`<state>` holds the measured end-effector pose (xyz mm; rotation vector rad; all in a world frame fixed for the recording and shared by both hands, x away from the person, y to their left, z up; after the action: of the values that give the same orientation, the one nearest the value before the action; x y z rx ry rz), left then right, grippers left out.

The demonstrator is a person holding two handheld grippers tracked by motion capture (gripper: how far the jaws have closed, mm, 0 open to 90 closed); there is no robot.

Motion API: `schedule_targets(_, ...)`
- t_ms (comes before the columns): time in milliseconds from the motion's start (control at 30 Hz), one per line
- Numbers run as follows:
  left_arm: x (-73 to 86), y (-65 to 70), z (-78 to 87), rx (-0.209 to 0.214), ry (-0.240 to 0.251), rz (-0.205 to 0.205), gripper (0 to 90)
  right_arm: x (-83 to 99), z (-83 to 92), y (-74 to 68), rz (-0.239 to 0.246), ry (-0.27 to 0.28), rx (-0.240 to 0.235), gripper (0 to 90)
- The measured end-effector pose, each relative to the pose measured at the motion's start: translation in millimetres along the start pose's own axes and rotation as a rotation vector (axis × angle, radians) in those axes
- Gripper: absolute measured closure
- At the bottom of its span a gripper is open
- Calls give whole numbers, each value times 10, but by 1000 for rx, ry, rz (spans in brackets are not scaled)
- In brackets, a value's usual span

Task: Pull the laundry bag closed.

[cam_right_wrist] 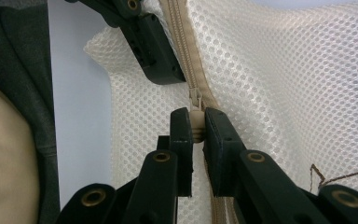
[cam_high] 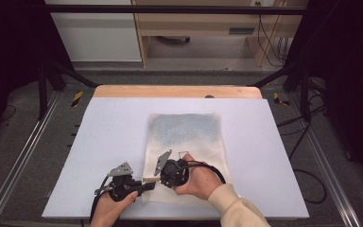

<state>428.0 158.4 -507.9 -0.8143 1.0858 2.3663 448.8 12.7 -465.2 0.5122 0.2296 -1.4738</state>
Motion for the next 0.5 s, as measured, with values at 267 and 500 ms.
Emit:
schedule_targets(267,8,8,-8,-2,-5,-2,849,65,16,3,-15,1,1,823)
schedule_targets(500,7,2,-4,-4,-6,-4,849,103,15,5,-16,3,5,824)
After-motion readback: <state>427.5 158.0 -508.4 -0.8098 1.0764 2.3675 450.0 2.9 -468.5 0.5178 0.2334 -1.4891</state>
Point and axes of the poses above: each handheld gripper's, and its own axes: z roughly backward along the jaws, x roughly out of its underside, y roughly to its right, the point moved 5 cm from there along -z, roughly forward along the jaws, and after that the axes turned 13 degrees about z, right-handed, at the moved point
